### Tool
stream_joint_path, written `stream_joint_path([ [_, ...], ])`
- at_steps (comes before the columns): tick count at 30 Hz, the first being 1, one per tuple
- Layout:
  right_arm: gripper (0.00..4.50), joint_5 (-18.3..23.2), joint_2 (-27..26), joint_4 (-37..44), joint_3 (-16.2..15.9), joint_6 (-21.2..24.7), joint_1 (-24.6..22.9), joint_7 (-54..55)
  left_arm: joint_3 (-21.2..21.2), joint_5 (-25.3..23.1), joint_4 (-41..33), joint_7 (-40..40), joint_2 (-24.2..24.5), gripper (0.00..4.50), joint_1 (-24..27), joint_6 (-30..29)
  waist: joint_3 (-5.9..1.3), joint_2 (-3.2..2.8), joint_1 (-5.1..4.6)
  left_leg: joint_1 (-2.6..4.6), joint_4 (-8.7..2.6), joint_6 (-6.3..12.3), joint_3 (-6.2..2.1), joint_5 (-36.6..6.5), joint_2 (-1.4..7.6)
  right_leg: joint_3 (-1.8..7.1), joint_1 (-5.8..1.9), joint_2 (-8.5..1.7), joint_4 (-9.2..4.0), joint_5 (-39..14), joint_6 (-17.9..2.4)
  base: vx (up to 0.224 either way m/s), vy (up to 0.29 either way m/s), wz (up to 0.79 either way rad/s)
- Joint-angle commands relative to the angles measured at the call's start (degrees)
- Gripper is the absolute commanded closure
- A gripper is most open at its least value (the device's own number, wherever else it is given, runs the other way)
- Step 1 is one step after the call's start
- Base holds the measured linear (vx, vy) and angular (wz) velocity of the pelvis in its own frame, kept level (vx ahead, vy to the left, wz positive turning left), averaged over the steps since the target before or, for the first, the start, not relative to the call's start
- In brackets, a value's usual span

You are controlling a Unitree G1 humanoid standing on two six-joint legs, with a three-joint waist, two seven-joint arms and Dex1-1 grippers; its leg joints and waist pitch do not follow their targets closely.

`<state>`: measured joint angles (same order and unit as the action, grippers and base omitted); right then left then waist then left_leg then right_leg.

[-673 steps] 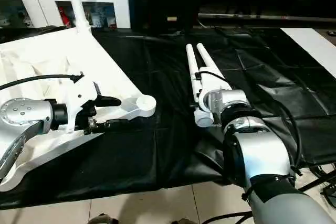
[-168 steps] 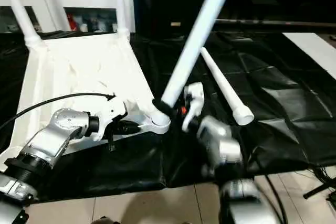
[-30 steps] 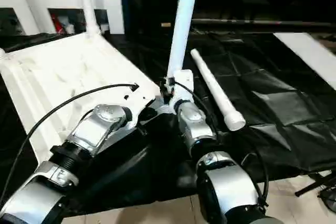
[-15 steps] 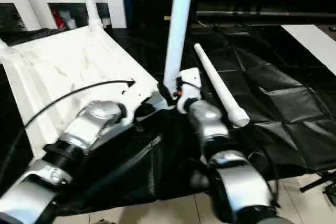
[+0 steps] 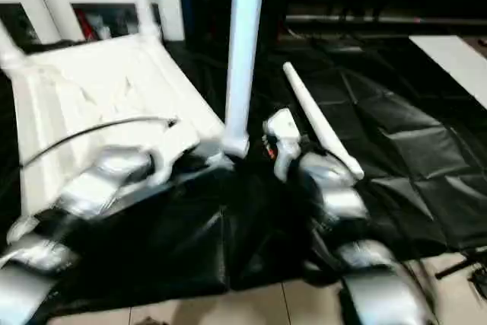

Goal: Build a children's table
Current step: Rotate leg to tighten

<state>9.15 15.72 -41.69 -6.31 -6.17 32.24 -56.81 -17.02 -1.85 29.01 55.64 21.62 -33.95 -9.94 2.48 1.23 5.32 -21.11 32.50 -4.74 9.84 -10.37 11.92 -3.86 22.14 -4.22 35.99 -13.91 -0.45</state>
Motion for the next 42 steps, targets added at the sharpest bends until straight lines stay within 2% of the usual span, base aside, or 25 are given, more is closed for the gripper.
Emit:
stream_joint_path([
  [1, 0.12, -1.0, 1.4, 3.5, -2.0, 0.3, -1.0, -3.1, -1.8, 0.5, -1.6, 3.7, 0.7, 4.5, 1.5, 1.4, -3.32, 0.11, 0.07, 0.51, -2.55, 6.63, 0.09, -2.3, 1.57, 2.7, -3.18, -3.62, -3.09, 11.0, -15.8, 0.0, 0.0, 0.0],
  [5, 0.12, -1.2, 2.1, 4.7, -2.6, 0.4, -1.7, -4.3, -1.7, 1.8, -2.7, 5.8, 1.3, 4.5, 2.3, 1.7, -3.19, -0.06, 0.11, 0.63, -2.79, 5.43, 0.04, -4.4, 1.71, 2.7, -3.05, -3.7, -3.31, 7.4, -15.5, 0.0, 0.0, 0.0],
  [6, 0.12, -0.9, 3.0, 7.0, -3.2, 1.7, -2.7, -5.5, -1.6, 2.7, -3.9, 7.8, 2.0, 4.5, 3.2, 2.0, -3.27, -0.02, 0.17, 0.73, -2.69, 5.15, 0.1, -4.5, 1.63, 2.76, -3.03, -3.63, -3.25, 7.4, -15.6, 0.0, 0.0, 0.0],
  [9, 0.12, -0.9, 3.4, 8.3, -3.6, 2.3, -3.2, -6.5, -1.6, 3.2, -4.7, 9.2, 2.5, 4.5, 3.7, 2.0, -3.41, 0.0, 0.39, 0.63, -2.55, 5.51, 0.07, -2.9, 1.59, 2.77, -3.16, -3.56, -2.99, 9.6, -15.4, 0.0, 0.0, 0.0],
  [10, 0.12, -1.1, 3.6, 8.8, -3.8, 2.4, -3.4, -6.8, -1.5, 3.5, -5.0, 10.1, 2.7, 4.5, 3.9, 2.3, -3.43, 0.18, 0.51, 0.57, -2.43, 5.97, 0.12, -2.0, 1.5, 2.78, -3.19, -3.53, -2.83, 10.9, -15.5, 0.0, 0.0, 0.0],
  [18, 0.12, -1.5, 3.4, 8.2, -4.0, 1.4, -3.0, -6.8, -1.6, 4.0, -6.2, 12.1, 3.5, 4.5, 4.5, 1.4, -3.6, 0.14, 0.9, 0.58, -2.2, 6.16, 0.12, -0.9, 1.42, 2.7, -3.18, -3.45, -2.54, 12.0, -15.5, 0.0, 0.0, 0.0],
  [20, 0.42, -1.7, 2.9, 7.6, -4.1, 1.1, -2.7, -6.4, -1.5, 3.9, -6.4, 12.4, 3.5, 4.5, 4.5, 1.1, -3.63, 0.1, 0.95, 0.57, -2.17, 6.02, 0.07, -0.9, 1.45, 2.67, -3.19, -3.5, -2.48, 12.0, -15.6, 0.0, 0.0, 0.0],
  [24, 0.69, -2.2, 2.3, 6.9, -4.4, 0.4, -2.4, -6.2, -1.6, 3.8, -6.4, 12.4, 3.6, 4.5, 4.5, 1.0, -3.65, 0.06, 0.92, 0.57, -2.11, 5.86, 0.07, -1.1, 1.42, 2.65, -3.16, -3.53, -2.46, 11.7, -15.7, 0.0, 0.0, 0.0],
  [26, 0.99, -2.2, 2.0, 6.4, -4.6, 0.2, -2.1, -6.3, -1.7, 3.9, -6.5, 12.5, 3.7, 4.5, 4.4, 0.8, -3.69, 0.03, 0.9, 0.56, -2.09, 5.79, 0.05, -1.1, 1.39, 2.65, -3.21, -3.52, -2.41, 11.7, -15.7, 0.0, 0.0, 0.0],
  [29, 1.14, -2.5, 1.6, 5.4, -4.9, -0.5, -1.6, -6.1, -1.7, 3.7, -6.4, 12.5, 3.7, 4.5, 4.4, 0.7, -3.7, 0.02, 0.94, 0.53, -2.05, 5.72, 0.05, -1.1, 1.38, 2.68, -3.23, -3.52, -2.36, 12.1, -15.8, 0.0, 0.0, 0.0],
  [31, 1.41, -2.6, 1.5, 5.2, -4.9, -0.7, -1.5, -6.0, -1.7, 3.6, -6.4, 12.5, 3.7, 4.5, 4.4, 0.7, -3.73, -0.01, 0.92, 0.57, -2.0, 5.67, 0.06, -1.1, 1.36, 2.66, -3.21, -3.49, -2.32, 12.2, -16.0, 0.0, 0.0, 0.0],
  [37, 1.72, -2.9, 1.1, 4.3, -4.6, -1.4, -1.3, -6.0, -1.8, 3.3, -6.2, 12.5, 3.6, 4.5, 4.3, 0.7, -3.76, -0.01, 0.94, 0.52, -1.9, 5.72, 0.01, -1.1, 1.36, 2.66, -3.25, -3.49, -2.21, 12.3, -15.8, 0.0, 0.0, 0.0],
  [42, 1.76, -3.0, 1.0, 3.7, -4.6, -2.0, -1.4, -6.1, -1.9, 3.2, -6.1, 12.7, 3.8, 4.5, 4.5, 0.7, -3.57, -0.13, 0.86, 0.58, -2.07, 4.48, -0.02, -3.9, 1.47, 2.73, -3.13, -3.62, -2.5, 8.3, -15.6, 0.0, 0.0, 0.0],
])
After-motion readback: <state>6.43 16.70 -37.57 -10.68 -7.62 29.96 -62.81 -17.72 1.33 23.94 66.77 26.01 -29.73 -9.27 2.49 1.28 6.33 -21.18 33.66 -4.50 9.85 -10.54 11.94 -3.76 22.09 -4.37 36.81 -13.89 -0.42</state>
